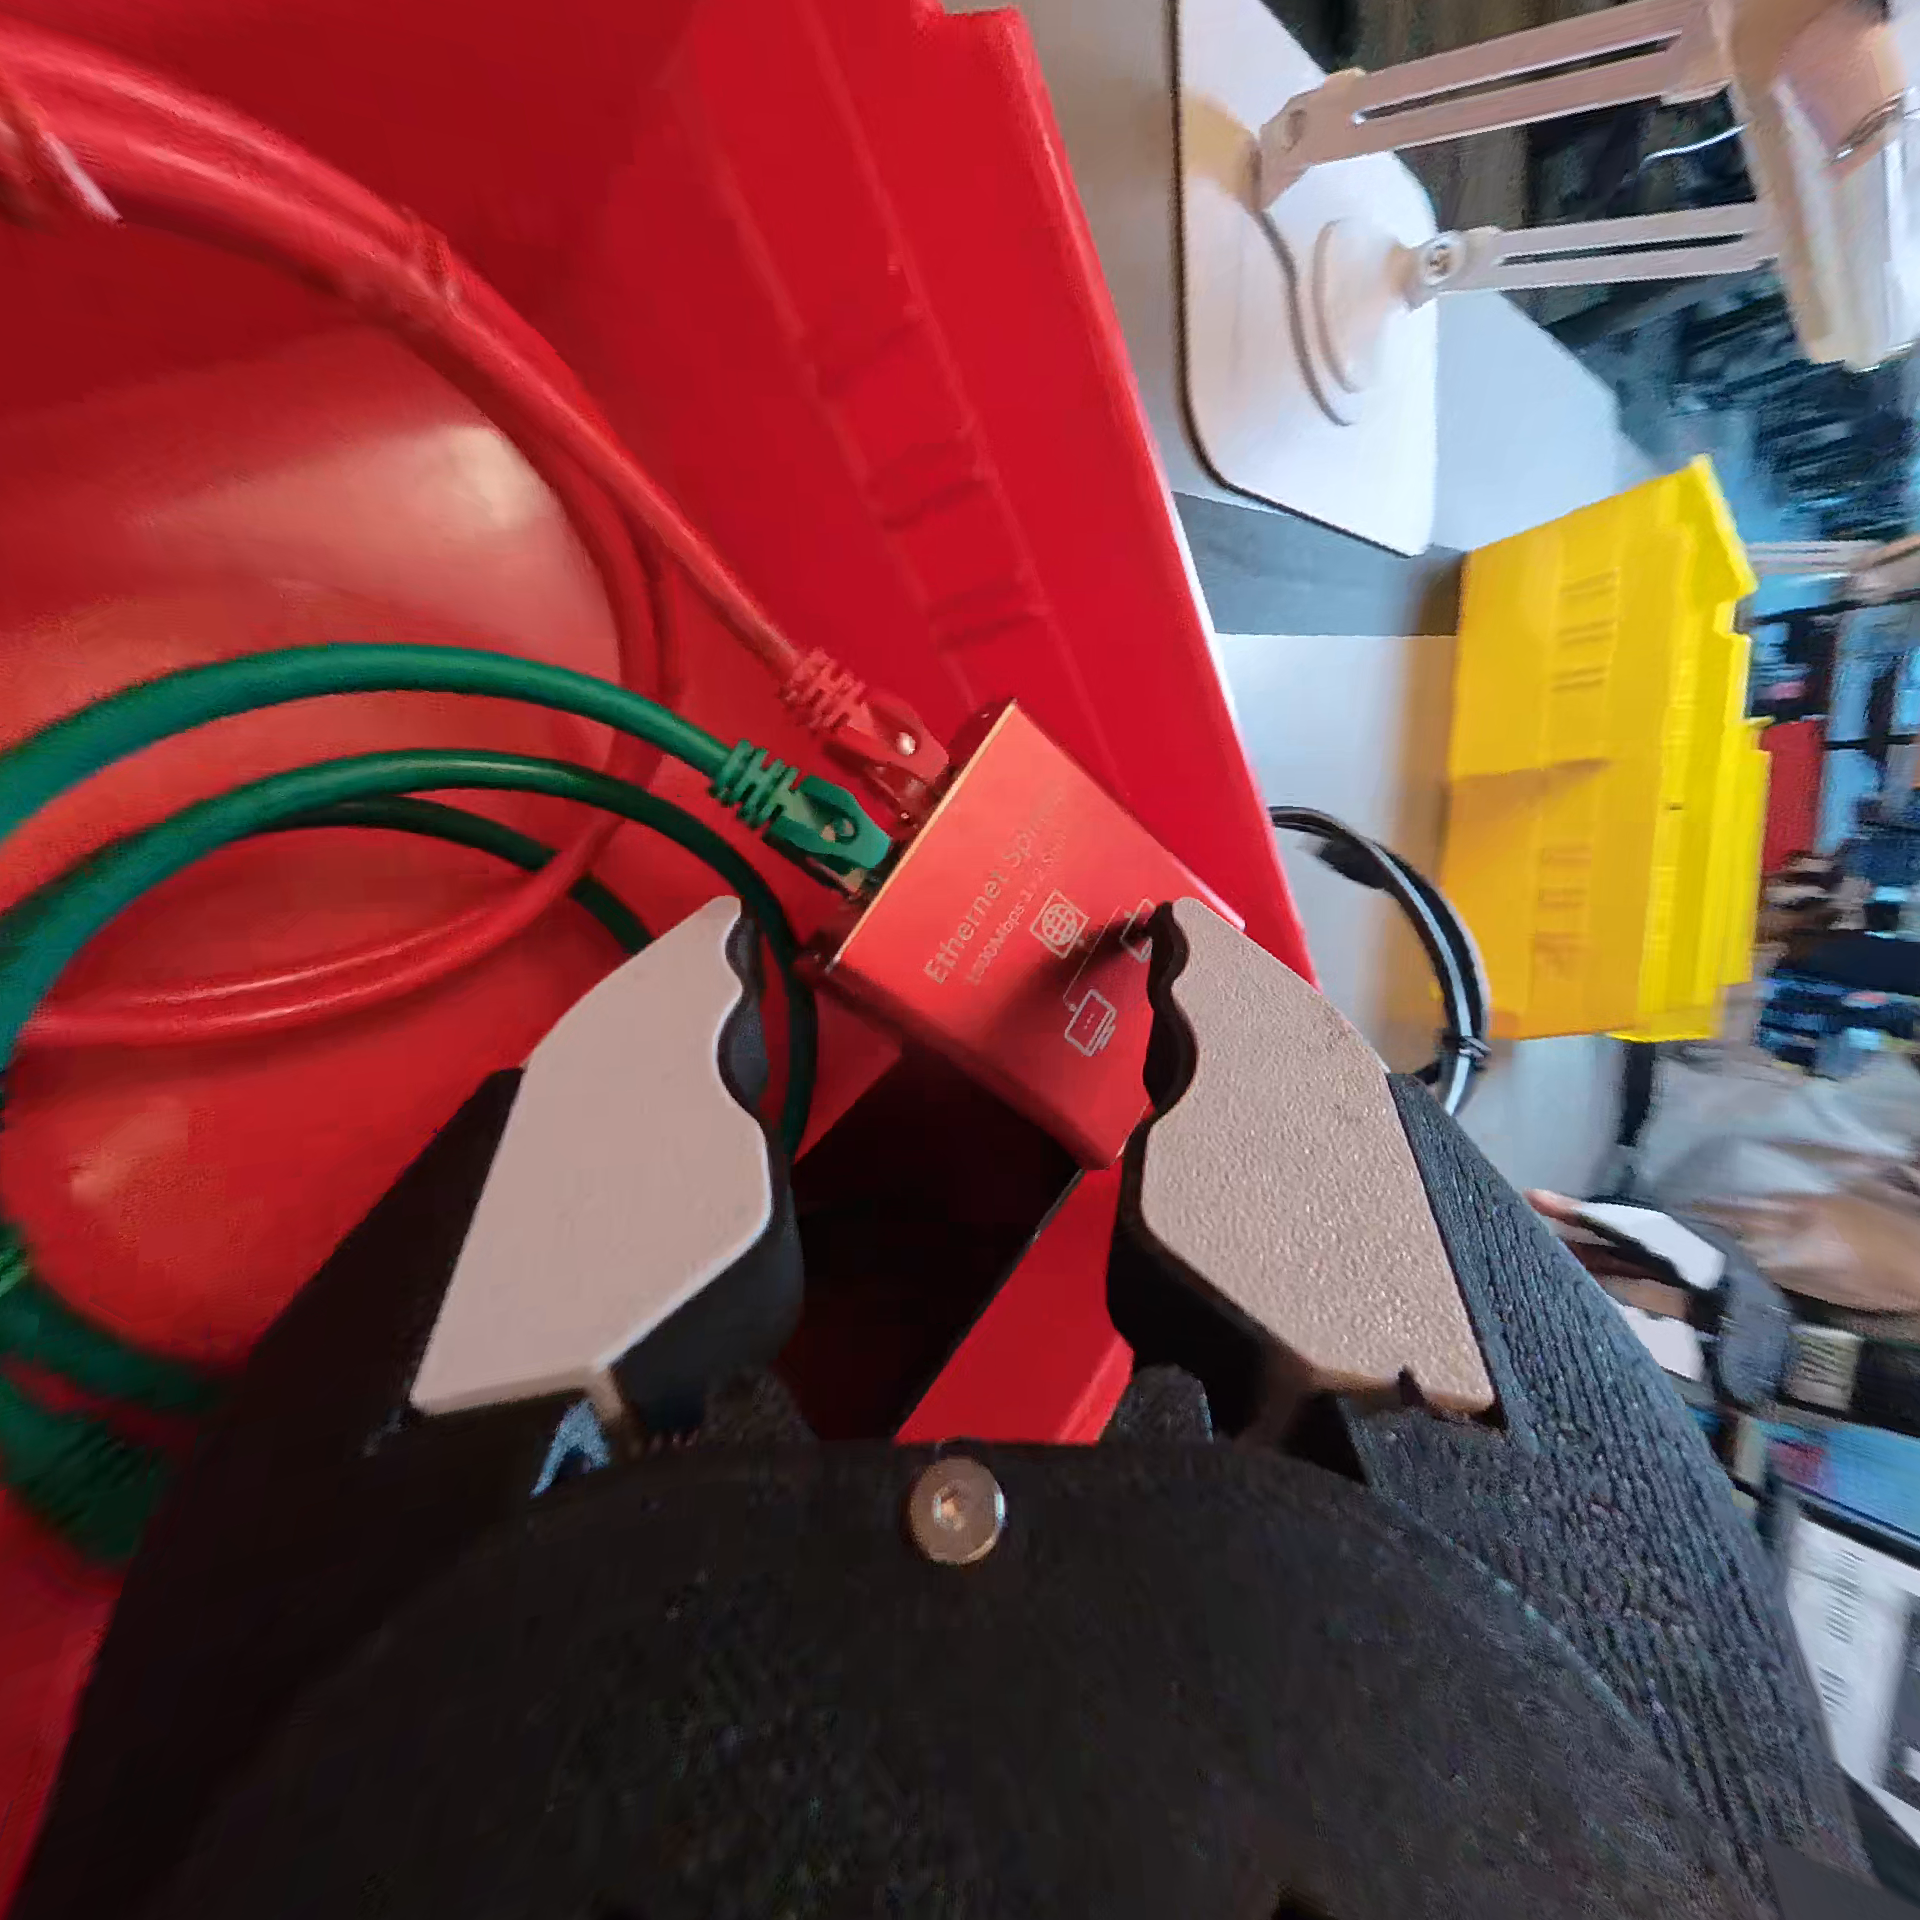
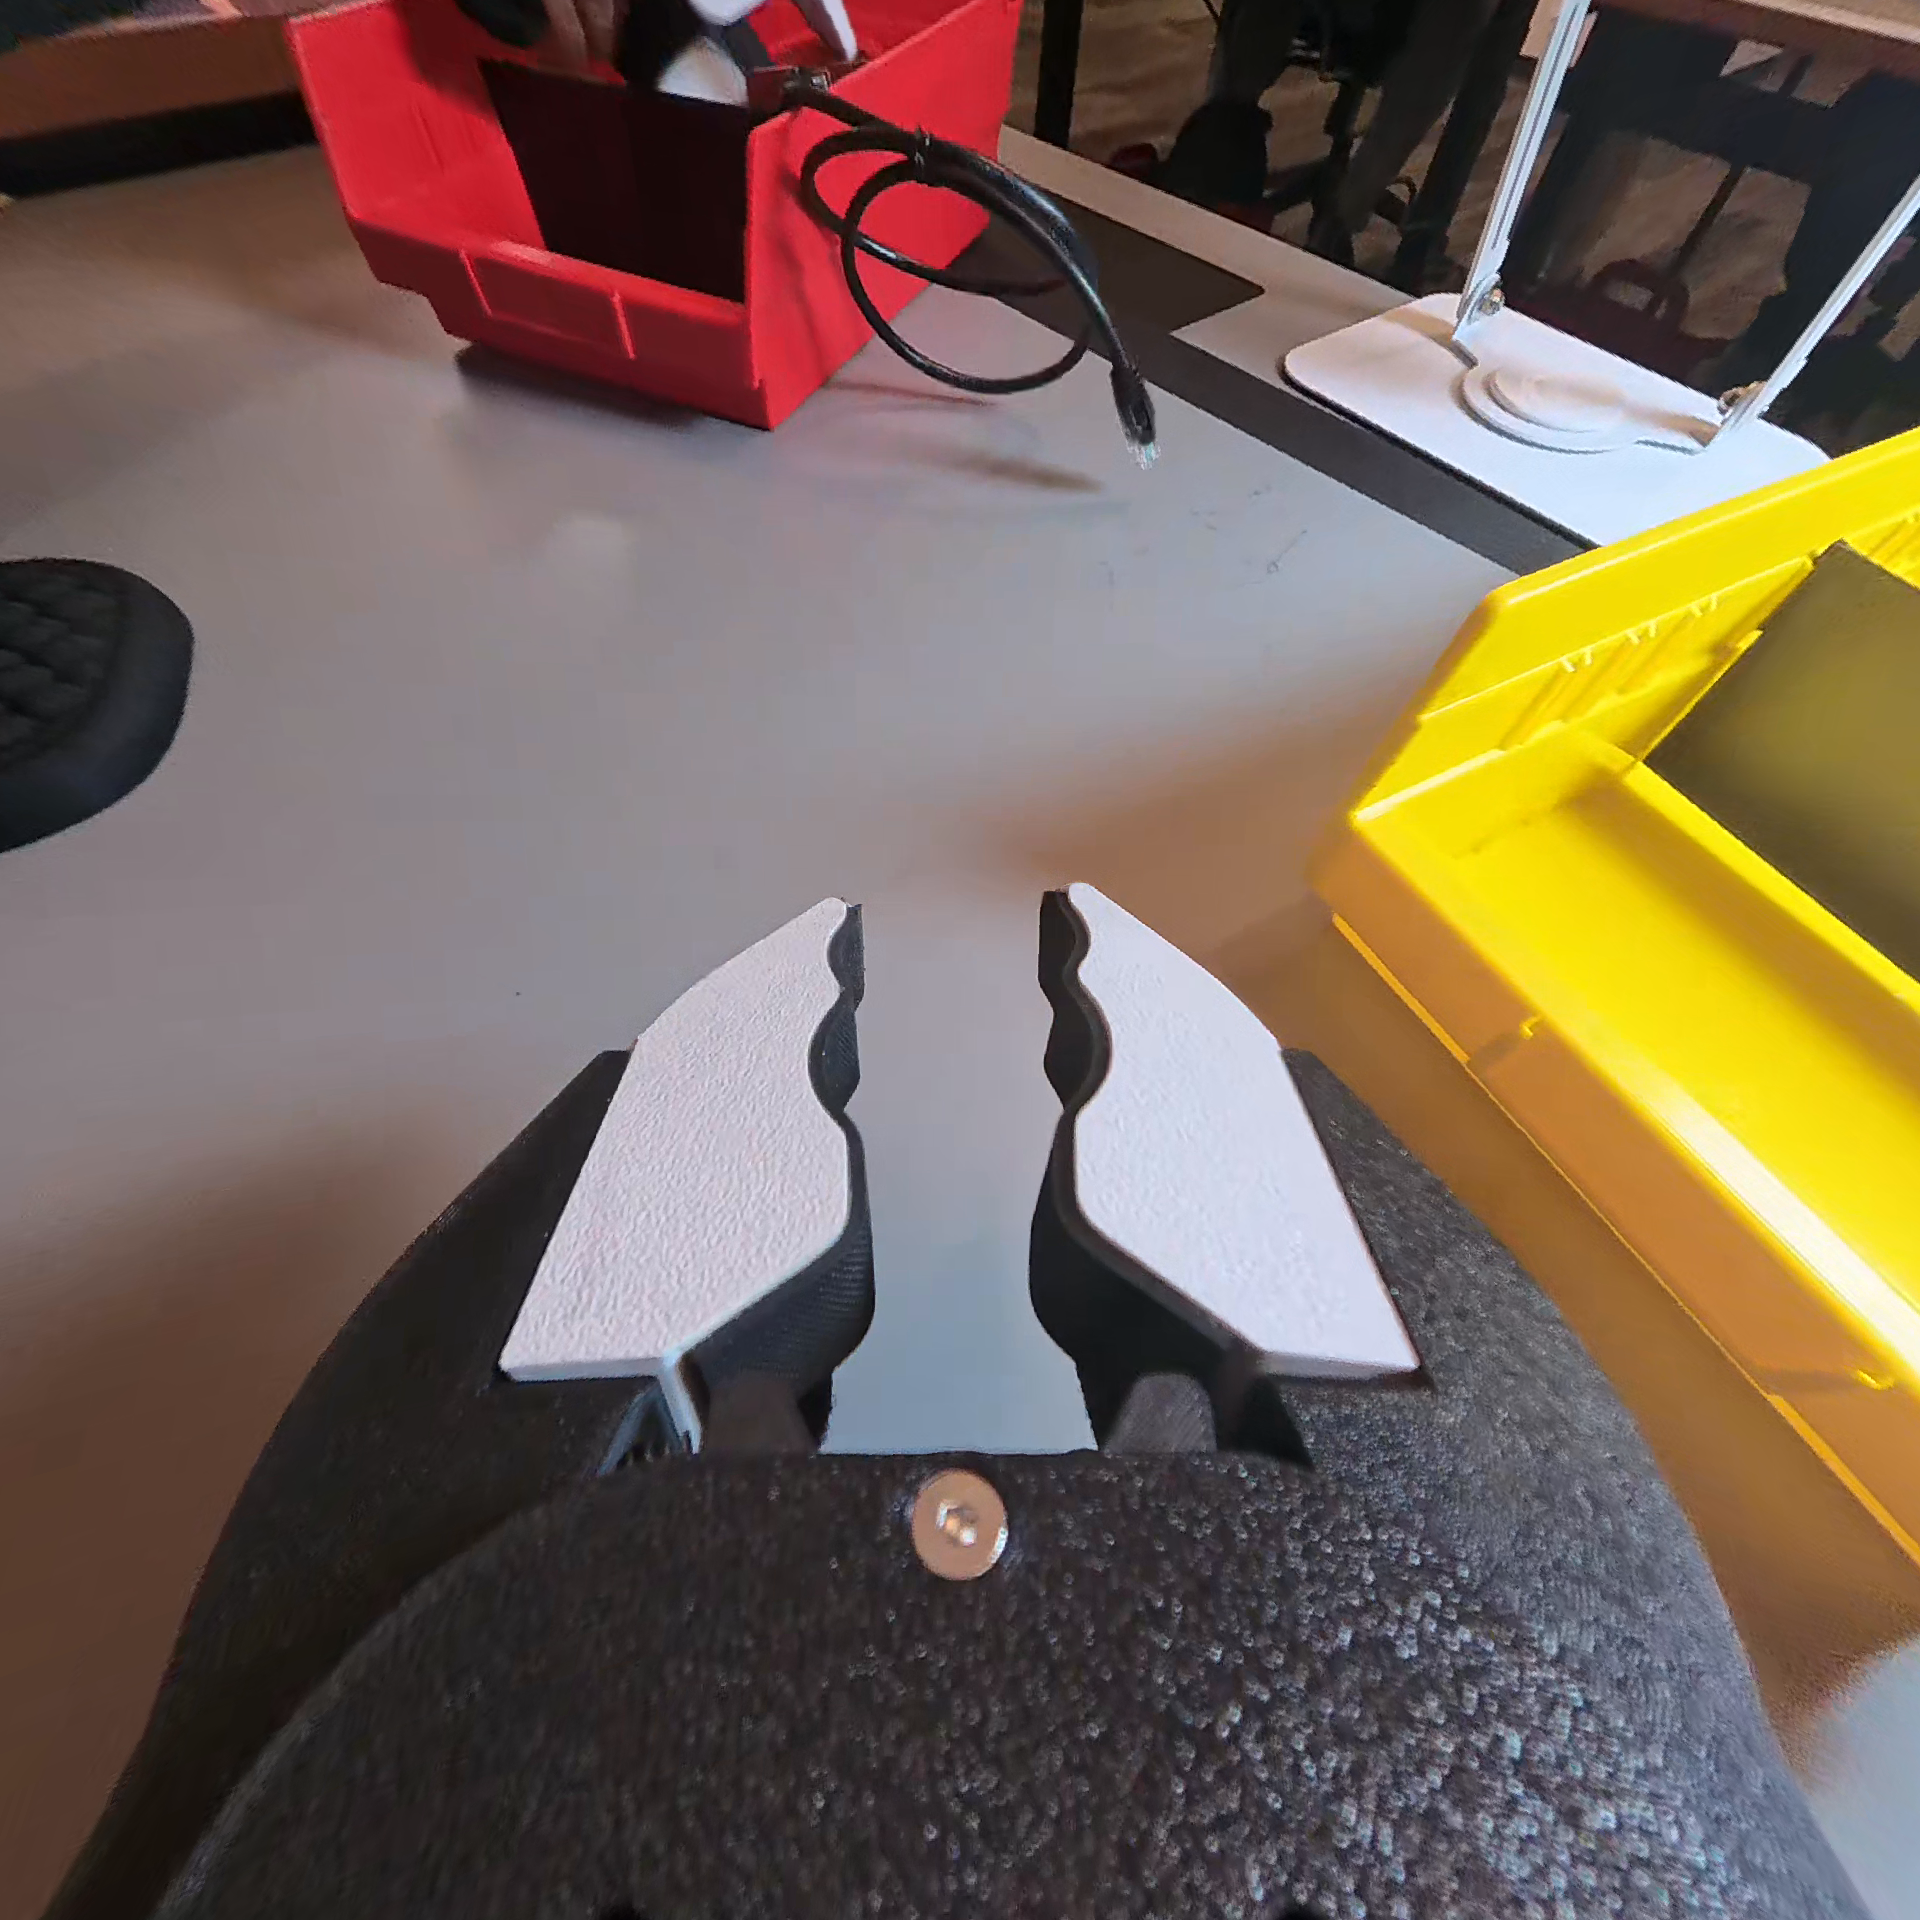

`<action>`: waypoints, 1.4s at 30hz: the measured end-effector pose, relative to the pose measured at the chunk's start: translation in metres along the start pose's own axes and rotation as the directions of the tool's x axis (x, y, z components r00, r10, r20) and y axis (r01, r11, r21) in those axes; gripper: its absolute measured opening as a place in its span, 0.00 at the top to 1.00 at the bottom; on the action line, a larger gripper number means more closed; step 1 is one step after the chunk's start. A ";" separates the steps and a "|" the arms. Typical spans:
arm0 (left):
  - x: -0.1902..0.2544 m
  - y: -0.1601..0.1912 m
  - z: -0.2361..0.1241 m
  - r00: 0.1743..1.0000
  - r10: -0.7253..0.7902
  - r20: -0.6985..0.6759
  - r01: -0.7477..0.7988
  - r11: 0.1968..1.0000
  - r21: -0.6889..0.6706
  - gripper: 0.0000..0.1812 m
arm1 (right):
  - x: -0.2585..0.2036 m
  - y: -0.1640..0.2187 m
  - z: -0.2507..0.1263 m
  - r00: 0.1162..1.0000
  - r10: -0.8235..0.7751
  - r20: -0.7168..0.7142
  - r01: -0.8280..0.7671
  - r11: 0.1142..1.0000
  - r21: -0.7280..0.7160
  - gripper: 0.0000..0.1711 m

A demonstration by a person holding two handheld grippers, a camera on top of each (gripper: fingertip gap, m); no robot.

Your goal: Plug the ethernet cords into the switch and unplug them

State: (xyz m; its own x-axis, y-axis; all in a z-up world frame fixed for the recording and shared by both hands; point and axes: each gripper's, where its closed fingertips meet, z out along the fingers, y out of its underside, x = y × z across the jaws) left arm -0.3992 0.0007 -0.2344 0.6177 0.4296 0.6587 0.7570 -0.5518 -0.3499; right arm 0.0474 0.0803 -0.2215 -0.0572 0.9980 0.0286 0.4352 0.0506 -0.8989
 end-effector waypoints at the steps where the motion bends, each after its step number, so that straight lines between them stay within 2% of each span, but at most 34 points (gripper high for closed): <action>1: 0.002 0.000 0.002 0.999 -0.018 -0.037 0.018 1.000 -0.012 0.61 | -0.001 -0.001 0.000 1.000 0.006 0.009 -0.006 1.000 0.007 0.81; 5: 0.007 -0.001 0.006 0.988 -0.065 -0.139 0.065 0.998 -0.011 0.66 | -0.005 -0.004 0.001 0.998 0.034 0.052 -0.036 0.999 0.035 0.83; 7: 0.013 -0.005 0.002 0.977 -0.071 -0.200 0.076 0.997 0.020 0.76 | -0.006 -0.004 0.001 0.998 0.029 0.053 -0.031 0.999 0.036 0.83; 9: 0.022 -0.008 -0.004 0.967 -0.056 -0.249 0.071 0.996 0.051 0.80 | -0.004 -0.002 0.000 0.999 0.017 0.044 -0.019 0.999 0.032 0.83; 12: 0.034 -0.012 -0.014 0.965 0.035 -0.260 -0.003 0.992 0.123 0.82 | -0.004 -0.002 0.001 0.999 0.019 0.049 -0.020 0.999 0.031 0.84; 18: 0.096 -0.021 -0.055 0.912 0.273 -0.305 -0.166 0.928 0.334 0.86 | -0.009 -0.012 -0.001 0.998 -0.058 0.027 0.056 0.997 0.050 0.84; 23: 0.167 -0.001 -0.084 0.824 0.466 -0.321 -0.314 0.849 0.426 0.89 | -0.011 -0.045 -0.004 0.981 -0.191 -0.025 0.193 0.976 0.099 0.85; 27: 0.228 0.030 -0.102 0.727 0.592 -0.348 -0.416 0.783 0.462 0.90 | -0.012 -0.087 -0.004 0.937 -0.332 -0.112 0.347 0.925 0.154 0.85; 31: 0.288 0.073 -0.110 0.616 0.648 -0.448 -0.457 0.757 0.466 0.90 | -0.014 -0.139 -0.005 0.813 -0.501 -0.296 0.567 0.798 0.205 0.83; 33: 0.311 0.099 -0.103 0.577 0.634 -0.515 -0.454 0.773 0.443 0.90 | -0.013 -0.161 -0.004 0.685 -0.592 -0.425 0.706 0.684 0.185 0.82; 35: 0.328 0.125 -0.089 0.543 0.605 -0.583 -0.443 0.796 0.413 0.90 | -0.010 -0.175 -0.002 0.558 -0.636 -0.534 0.804 0.574 0.156 0.77; 37: 0.339 0.149 -0.072 0.509 0.538 -0.672 -0.409 0.838 0.362 0.90 | -0.014 -0.177 0.000 0.448 -0.669 -0.593 0.878 0.456 0.147 0.74; 39: 0.345 0.169 -0.051 0.486 0.472 -0.736 -0.387 0.871 0.302 0.90 | -0.022 -0.172 0.001 0.281 -0.702 -0.654 0.949 0.304 0.082 0.71; 42: 0.346 0.194 -0.015 0.475 0.375 -0.796 -0.379 0.903 0.199 0.90 | -0.036 -0.163 0.000 0.183 -0.702 -0.689 0.978 0.201 0.055 0.66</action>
State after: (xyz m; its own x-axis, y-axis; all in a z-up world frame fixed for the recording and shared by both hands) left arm -0.0421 0.0318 -0.0643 0.4075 -0.5721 0.7118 0.4920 -0.5192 -0.6989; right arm -0.0216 0.0359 -0.0763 0.3030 0.1738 0.9370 -0.0177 0.9841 -0.1768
